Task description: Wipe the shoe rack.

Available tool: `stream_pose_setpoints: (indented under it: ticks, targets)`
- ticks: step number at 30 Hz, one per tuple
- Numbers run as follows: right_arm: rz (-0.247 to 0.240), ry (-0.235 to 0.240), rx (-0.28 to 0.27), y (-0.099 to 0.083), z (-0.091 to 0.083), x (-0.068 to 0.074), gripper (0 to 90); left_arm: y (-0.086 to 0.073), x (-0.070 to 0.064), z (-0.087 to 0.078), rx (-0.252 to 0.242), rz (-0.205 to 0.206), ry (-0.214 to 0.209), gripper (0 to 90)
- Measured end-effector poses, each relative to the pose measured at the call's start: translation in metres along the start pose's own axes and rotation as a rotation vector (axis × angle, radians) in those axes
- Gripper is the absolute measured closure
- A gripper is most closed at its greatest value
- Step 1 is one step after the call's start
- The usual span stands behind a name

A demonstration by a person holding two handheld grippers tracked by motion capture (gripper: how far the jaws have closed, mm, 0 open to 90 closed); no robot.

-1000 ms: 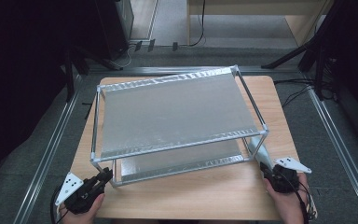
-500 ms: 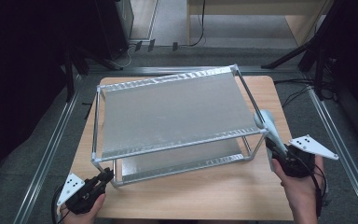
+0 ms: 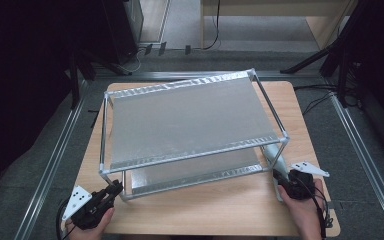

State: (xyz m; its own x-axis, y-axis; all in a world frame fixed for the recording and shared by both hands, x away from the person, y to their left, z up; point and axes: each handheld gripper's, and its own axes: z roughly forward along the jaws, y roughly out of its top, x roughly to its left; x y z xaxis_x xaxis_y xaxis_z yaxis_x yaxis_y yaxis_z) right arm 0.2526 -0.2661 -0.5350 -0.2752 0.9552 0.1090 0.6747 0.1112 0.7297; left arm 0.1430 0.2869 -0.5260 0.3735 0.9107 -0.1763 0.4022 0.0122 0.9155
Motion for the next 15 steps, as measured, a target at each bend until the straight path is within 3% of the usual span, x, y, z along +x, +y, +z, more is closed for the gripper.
stream_pose_setpoints:
  ticks: [3, 9, 15]
  targets:
    - [-0.001, -0.002, -0.016, 0.002, -0.003, 0.002, 80.2, 0.0, 0.0, 0.0, 0.0, 0.001, -0.002, 78.2]
    - [-0.002, 0.002, -0.18, 0.021, -0.038, 0.013, 80.1, 0.0, -0.001, 0.001, -0.003, -0.002, -0.005, 78.2]
    - [-0.086, -0.015, -0.349, 0.035, -0.075, 0.041, 79.8, 0.0, -0.001, 0.001, -0.004, -0.003, -0.007, 78.2]
